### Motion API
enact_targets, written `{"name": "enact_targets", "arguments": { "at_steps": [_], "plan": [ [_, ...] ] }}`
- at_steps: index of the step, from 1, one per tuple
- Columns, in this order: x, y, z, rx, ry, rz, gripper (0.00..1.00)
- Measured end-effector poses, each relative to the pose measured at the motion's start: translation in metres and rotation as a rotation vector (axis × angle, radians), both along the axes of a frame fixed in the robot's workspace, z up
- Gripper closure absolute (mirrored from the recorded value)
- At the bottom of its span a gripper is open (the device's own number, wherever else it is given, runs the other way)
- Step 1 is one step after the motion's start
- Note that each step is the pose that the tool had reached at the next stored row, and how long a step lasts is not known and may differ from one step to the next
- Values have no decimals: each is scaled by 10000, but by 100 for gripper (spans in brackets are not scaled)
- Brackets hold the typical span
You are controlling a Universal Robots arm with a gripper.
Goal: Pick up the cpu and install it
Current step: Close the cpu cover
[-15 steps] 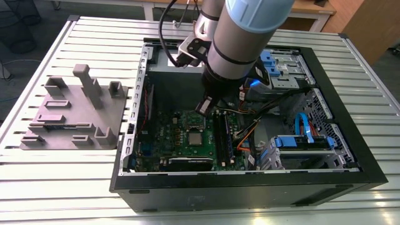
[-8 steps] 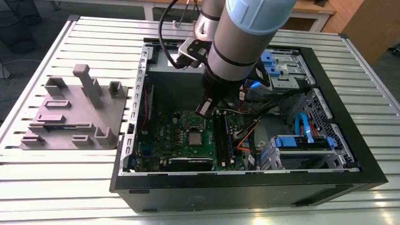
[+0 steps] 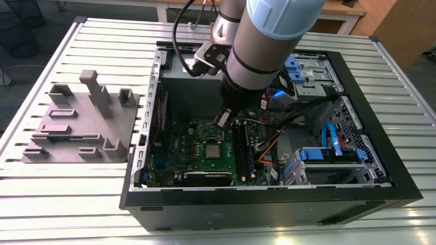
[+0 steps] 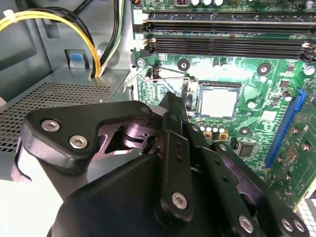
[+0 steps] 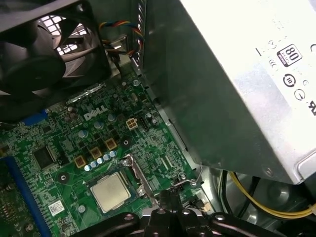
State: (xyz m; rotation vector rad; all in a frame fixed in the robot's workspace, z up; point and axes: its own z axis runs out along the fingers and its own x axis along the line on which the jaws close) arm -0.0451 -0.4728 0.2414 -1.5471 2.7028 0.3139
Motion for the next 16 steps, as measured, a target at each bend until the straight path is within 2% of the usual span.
{"name": "enact_targets", "arguments": {
  "at_steps": [16],
  "plan": [
    [0, -38, 0, -14, 0, 0, 89]
  ]
}}
